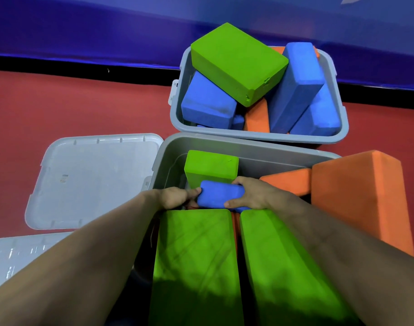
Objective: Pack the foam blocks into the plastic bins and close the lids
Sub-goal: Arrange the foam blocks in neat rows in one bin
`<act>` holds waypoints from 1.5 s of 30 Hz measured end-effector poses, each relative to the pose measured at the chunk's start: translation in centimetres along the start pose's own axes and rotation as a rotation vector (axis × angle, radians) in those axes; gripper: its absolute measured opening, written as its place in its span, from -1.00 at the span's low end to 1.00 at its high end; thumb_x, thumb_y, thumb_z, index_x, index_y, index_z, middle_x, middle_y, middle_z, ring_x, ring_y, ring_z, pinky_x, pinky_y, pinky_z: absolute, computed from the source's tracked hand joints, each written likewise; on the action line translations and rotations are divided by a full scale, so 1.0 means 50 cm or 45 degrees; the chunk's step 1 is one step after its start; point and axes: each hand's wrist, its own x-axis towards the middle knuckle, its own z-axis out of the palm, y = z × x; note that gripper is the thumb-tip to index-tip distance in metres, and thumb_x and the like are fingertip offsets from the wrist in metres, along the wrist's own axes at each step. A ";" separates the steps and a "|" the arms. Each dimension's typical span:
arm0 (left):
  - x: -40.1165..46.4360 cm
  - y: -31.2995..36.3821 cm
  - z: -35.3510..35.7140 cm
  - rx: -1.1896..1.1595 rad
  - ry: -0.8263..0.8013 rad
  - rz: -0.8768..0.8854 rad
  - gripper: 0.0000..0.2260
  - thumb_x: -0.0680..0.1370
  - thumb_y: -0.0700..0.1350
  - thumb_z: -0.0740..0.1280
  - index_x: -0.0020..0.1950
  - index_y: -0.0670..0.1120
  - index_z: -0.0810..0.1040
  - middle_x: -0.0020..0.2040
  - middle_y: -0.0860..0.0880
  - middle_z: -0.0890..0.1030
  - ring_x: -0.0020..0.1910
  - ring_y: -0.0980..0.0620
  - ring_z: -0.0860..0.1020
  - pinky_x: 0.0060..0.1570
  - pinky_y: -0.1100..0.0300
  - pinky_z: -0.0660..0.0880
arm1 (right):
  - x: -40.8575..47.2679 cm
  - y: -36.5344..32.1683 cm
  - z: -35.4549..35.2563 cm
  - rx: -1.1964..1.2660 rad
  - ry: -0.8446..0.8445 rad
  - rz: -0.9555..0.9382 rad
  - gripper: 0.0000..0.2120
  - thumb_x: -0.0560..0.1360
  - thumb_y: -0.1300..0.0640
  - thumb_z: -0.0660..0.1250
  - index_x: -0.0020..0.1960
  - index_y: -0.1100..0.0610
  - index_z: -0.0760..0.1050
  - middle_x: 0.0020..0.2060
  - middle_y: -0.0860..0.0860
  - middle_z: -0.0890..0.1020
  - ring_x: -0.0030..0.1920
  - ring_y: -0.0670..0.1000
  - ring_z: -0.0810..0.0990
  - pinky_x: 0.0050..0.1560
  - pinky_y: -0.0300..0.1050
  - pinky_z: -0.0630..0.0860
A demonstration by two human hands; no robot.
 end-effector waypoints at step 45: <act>0.052 0.093 -0.021 1.049 0.751 0.716 -0.42 0.53 0.15 0.42 0.39 -0.15 0.34 0.29 -0.12 0.41 0.33 -0.13 0.37 0.32 -0.07 0.38 | -0.004 0.040 0.019 -0.040 0.000 -0.131 -0.36 0.42 -0.24 0.50 0.41 -0.05 0.42 0.24 0.02 0.62 0.20 0.06 0.59 0.25 -0.02 0.51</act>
